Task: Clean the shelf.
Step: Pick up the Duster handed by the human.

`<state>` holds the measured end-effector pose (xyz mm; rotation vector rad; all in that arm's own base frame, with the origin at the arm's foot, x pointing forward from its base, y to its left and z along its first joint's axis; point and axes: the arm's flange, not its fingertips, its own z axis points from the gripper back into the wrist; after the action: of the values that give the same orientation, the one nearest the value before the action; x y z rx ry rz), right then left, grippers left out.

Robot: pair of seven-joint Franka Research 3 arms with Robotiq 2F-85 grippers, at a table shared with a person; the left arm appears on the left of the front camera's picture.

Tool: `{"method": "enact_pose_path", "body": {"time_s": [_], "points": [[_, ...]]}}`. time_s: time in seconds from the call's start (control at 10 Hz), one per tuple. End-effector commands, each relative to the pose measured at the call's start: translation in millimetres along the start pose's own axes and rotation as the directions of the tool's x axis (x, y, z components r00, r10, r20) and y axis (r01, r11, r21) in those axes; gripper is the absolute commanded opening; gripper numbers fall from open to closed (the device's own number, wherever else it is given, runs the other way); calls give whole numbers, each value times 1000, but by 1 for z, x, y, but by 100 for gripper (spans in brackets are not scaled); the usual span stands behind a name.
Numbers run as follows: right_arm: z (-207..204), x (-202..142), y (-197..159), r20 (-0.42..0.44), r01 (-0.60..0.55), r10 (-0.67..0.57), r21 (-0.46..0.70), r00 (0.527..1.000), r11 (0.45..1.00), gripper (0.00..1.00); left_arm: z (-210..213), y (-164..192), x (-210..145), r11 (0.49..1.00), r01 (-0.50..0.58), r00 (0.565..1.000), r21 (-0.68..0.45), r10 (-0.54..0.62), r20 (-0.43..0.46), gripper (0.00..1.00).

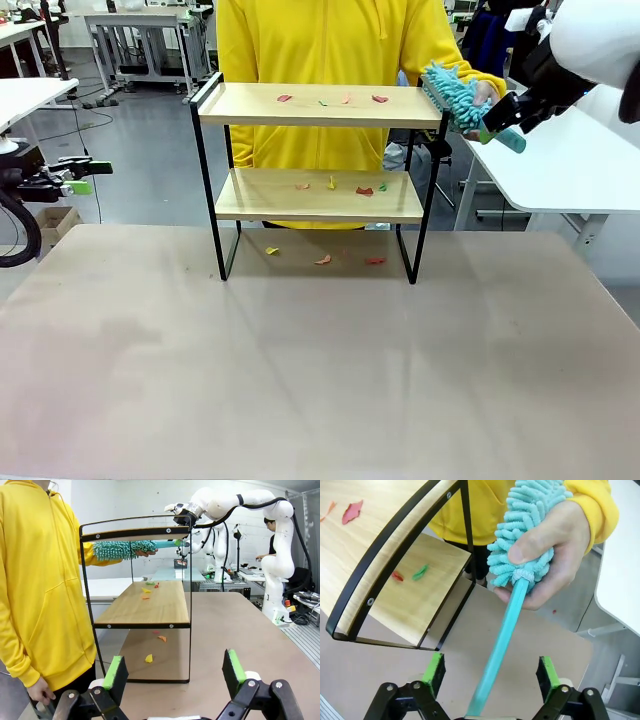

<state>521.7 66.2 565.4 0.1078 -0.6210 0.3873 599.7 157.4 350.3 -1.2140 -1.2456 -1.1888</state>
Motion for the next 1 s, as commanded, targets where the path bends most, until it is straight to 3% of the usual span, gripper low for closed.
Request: {"method": "enact_pose_path", "body": {"time_s": [0.0, 0.1, 0.2, 0.3, 0.9], "points": [[2, 8, 1, -1, 33, -33, -45, 999, 998, 40, 0, -1, 3, 1000, 10, 1000, 1, -10, 1, 100], [2, 8, 1, 0, 36, -36, -49, 999, 998, 0, 0, -1, 3, 1000, 10, 1000, 1, -10, 1, 100], [3, 9, 1, -1, 38, -38, -54, 999, 998, 38, 0, -1, 3, 1000, 10, 1000, 1, -10, 1, 100], [3, 9, 2, -2, 41, -41, -62, 999, 997, 0, 0, -1, 3, 1000, 10, 1000, 1, -10, 1, 100], [7, 9, 0, -12, 102, -104, -117, 995, 988, 0, 0, -1, 3, 1000, 10, 1000, 1, -10, 1, 100]]}}
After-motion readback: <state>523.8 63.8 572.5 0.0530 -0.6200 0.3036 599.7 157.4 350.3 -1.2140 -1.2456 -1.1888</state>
